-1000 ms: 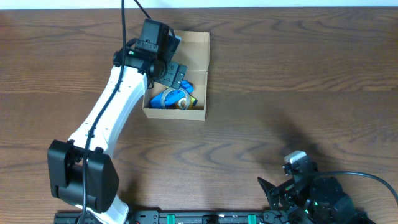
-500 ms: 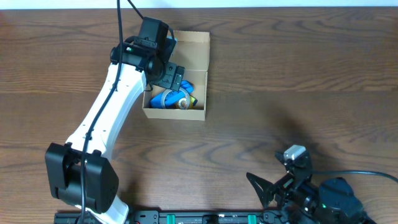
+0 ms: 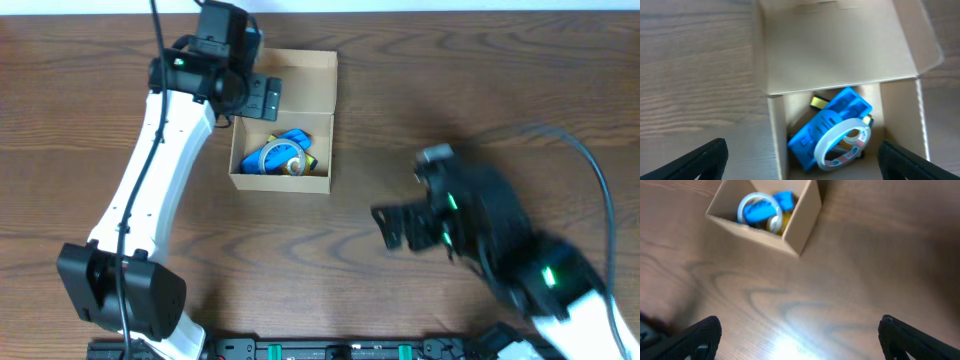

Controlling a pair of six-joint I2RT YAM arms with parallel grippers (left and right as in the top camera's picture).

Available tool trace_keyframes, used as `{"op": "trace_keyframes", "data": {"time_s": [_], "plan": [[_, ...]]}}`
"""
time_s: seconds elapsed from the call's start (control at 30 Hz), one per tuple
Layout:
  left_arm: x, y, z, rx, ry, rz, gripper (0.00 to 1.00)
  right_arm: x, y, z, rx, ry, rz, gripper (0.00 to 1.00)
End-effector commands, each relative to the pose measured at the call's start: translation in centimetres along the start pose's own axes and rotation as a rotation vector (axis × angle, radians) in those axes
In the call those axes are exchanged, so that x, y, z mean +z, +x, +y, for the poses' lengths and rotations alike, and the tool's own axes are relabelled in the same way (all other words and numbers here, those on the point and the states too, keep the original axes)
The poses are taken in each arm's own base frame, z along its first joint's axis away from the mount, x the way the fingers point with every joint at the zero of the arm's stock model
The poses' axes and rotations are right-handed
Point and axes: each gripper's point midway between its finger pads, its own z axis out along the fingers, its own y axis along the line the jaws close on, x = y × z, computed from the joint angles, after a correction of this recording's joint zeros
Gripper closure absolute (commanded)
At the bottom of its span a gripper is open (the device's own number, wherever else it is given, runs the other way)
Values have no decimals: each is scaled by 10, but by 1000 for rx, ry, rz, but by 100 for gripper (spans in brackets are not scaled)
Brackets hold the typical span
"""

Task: Pack container
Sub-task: 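Raise both grippers to the far corners of the box lid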

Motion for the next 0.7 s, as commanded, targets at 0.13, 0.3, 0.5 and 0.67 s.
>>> {"op": "trace_keyframes", "data": {"time_s": [0.13,0.3,0.5,0.67], "plan": [[-14,-13,53,-169,-29,-63,5,35,-89,13,-300,38,-40,61],[-18,-25,97,-334,-23,-138,5,64,-129,-8,-210,86,-108,99],[-11,-31,134,-474,11,-181,57,91,-146,-52,33,132,-134,99],[25,-29,144,-548,56,-140,95,88,-166,-65,91,161,-216,99]]}}
